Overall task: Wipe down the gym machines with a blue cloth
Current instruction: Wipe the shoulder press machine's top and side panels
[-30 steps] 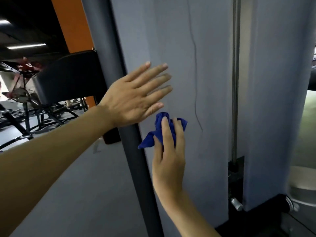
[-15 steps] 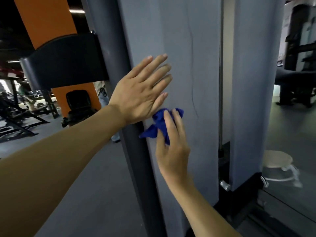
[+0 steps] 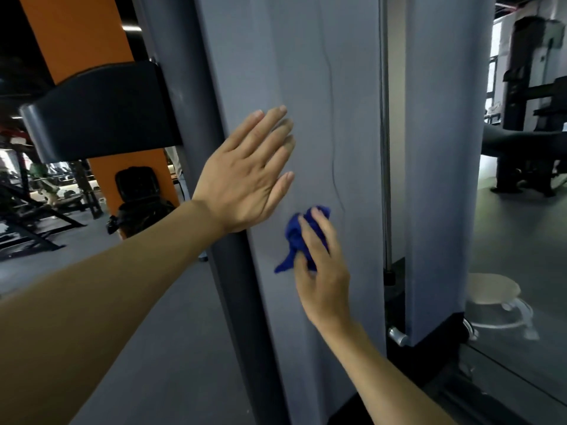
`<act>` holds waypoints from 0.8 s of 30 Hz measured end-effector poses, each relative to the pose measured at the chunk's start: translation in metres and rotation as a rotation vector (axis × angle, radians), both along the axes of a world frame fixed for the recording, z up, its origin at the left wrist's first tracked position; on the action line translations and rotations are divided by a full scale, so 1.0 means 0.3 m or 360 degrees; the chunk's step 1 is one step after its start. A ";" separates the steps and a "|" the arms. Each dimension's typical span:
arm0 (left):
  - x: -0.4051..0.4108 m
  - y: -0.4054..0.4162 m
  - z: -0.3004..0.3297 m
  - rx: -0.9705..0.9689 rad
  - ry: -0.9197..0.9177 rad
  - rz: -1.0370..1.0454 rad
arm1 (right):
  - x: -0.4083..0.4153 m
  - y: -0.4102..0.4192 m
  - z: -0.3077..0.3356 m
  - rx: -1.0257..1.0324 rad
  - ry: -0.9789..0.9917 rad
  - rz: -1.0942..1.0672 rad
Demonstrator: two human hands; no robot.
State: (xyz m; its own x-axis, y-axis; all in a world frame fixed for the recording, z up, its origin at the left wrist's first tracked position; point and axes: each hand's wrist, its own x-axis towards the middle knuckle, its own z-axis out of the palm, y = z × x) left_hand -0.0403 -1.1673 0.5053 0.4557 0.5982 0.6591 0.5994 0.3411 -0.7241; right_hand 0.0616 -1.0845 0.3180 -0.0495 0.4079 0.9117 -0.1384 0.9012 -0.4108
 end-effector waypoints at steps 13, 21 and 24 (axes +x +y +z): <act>0.049 0.054 -0.033 0.0146 -0.0003 0.0110 | 0.031 0.163 0.232 -0.0198 0.0246 -0.0420; 0.049 0.058 -0.032 0.0157 -0.0021 0.0126 | 0.071 -0.070 -0.030 -0.0089 -0.0417 0.0310; 0.053 0.056 -0.034 0.0143 -0.0023 0.0156 | 0.077 -0.055 -0.064 -0.0111 -0.0409 0.0275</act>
State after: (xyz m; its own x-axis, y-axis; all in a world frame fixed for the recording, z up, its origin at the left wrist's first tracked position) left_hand -0.0245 -1.1505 0.4950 0.3880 0.5777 0.7181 0.5702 0.4617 -0.6795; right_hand 0.0848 -1.1010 0.2989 -0.3488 0.4347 0.8303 -0.1706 0.8417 -0.5124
